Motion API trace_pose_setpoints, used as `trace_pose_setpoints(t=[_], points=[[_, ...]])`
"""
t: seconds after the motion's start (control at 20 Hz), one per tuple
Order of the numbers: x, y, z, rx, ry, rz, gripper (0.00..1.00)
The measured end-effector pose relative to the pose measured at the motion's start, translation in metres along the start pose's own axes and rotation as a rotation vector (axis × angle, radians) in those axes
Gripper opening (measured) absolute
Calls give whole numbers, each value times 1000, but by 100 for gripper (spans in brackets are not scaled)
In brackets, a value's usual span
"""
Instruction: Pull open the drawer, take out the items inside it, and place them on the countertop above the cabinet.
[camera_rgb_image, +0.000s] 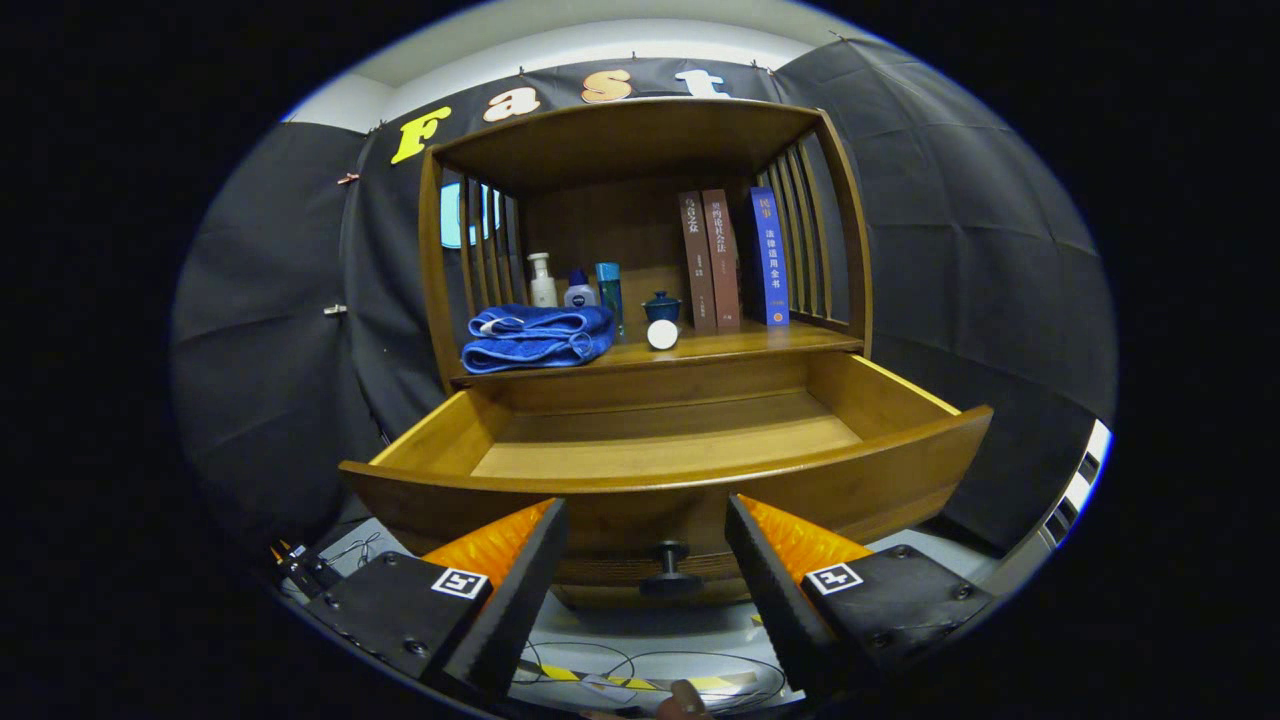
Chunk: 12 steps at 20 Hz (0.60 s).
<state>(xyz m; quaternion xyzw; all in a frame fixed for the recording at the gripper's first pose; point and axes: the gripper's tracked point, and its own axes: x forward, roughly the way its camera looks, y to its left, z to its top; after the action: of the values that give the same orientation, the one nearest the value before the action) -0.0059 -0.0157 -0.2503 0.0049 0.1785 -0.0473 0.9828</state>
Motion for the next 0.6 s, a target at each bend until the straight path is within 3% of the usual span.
trace_pose_setpoints(t=[0.2, 0.6], points=[[15, -2, -19, 24, 78, 6, 100], [25, -4, -13, 29, 53, 9, 99]])
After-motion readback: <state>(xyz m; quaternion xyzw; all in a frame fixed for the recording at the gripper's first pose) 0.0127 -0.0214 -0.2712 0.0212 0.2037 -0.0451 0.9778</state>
